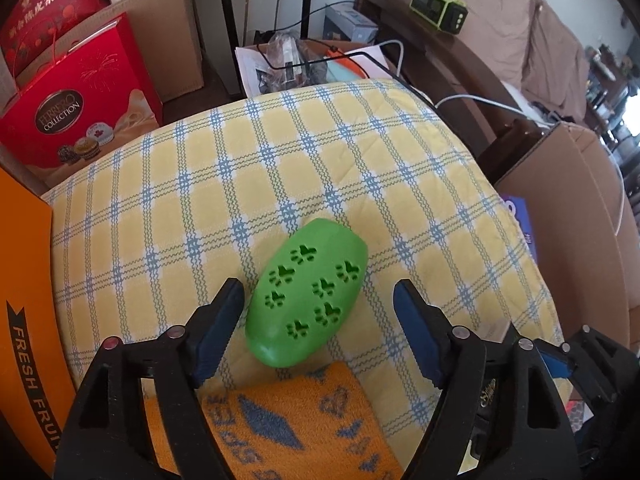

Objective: Organize objects
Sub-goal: 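Close the left tool on the green paw-print toy while the right tool holds the tissue pack, then carry the green toy and tissue pack over the tray box with both tools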

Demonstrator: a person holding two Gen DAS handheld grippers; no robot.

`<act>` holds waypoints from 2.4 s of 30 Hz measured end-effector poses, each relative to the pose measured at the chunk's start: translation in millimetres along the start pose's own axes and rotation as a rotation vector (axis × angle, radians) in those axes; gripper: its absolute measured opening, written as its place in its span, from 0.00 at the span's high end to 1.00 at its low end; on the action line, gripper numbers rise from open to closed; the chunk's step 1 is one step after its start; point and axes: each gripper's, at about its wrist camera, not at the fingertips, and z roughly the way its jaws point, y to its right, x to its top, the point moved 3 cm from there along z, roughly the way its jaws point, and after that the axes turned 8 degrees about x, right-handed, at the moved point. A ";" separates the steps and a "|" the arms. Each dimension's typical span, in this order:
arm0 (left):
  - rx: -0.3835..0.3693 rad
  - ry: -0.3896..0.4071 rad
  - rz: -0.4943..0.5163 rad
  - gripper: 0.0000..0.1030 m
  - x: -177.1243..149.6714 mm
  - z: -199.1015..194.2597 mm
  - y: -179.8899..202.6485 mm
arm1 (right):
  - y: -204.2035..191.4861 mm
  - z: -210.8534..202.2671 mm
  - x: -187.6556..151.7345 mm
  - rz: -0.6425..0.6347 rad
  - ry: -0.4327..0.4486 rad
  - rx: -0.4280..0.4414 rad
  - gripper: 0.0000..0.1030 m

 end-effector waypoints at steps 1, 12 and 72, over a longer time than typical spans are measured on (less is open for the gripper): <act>0.007 0.013 0.005 0.37 0.3 -0.4 0.0 | 0.5 -0.3 -0.3 0.002 0.000 0.001 0.47; -0.042 0.074 -0.054 0.55 -1.0 -26.8 -15.3 | -3.5 -9.1 5.6 0.027 0.024 -0.006 0.47; 0.084 0.310 -0.310 0.55 -81.7 -192.2 -232.0 | -201.7 -12.0 110.2 -0.093 0.090 0.085 0.47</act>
